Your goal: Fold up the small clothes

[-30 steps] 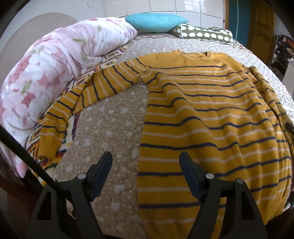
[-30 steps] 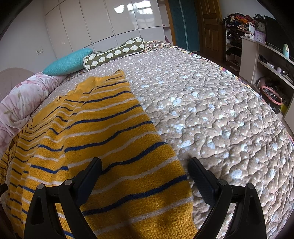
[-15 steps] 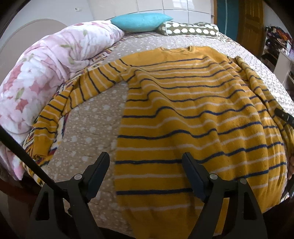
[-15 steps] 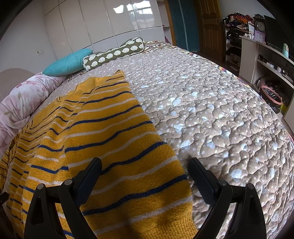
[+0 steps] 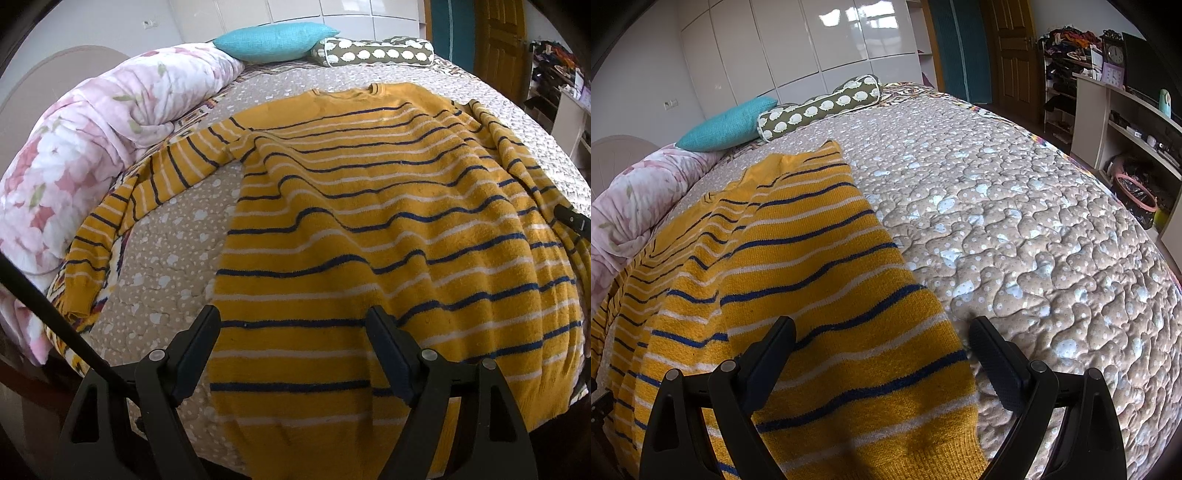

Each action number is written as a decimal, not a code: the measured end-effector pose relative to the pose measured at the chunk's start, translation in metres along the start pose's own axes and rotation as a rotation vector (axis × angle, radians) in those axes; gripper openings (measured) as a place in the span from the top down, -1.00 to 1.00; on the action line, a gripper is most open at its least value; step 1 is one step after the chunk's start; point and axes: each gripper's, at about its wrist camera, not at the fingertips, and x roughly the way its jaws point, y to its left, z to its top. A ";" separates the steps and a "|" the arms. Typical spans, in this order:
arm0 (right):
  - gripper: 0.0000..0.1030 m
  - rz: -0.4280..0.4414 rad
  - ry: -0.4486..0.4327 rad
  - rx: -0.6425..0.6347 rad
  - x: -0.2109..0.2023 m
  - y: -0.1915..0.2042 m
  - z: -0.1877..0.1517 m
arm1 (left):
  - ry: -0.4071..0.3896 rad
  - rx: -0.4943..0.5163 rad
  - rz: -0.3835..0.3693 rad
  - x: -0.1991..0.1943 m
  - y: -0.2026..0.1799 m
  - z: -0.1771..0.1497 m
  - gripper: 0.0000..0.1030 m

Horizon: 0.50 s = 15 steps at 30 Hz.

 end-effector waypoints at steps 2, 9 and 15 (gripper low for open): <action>-0.89 -0.002 0.000 -0.002 0.000 0.000 0.000 | 0.000 -0.003 -0.002 0.000 0.000 0.000 -0.55; -0.74 0.093 -0.019 -0.002 -0.020 -0.011 0.014 | -0.053 -0.017 -0.031 -0.013 0.010 0.004 -0.55; -0.74 0.045 0.006 0.005 -0.004 -0.036 0.063 | -0.050 -0.043 -0.073 -0.011 0.011 0.006 -0.55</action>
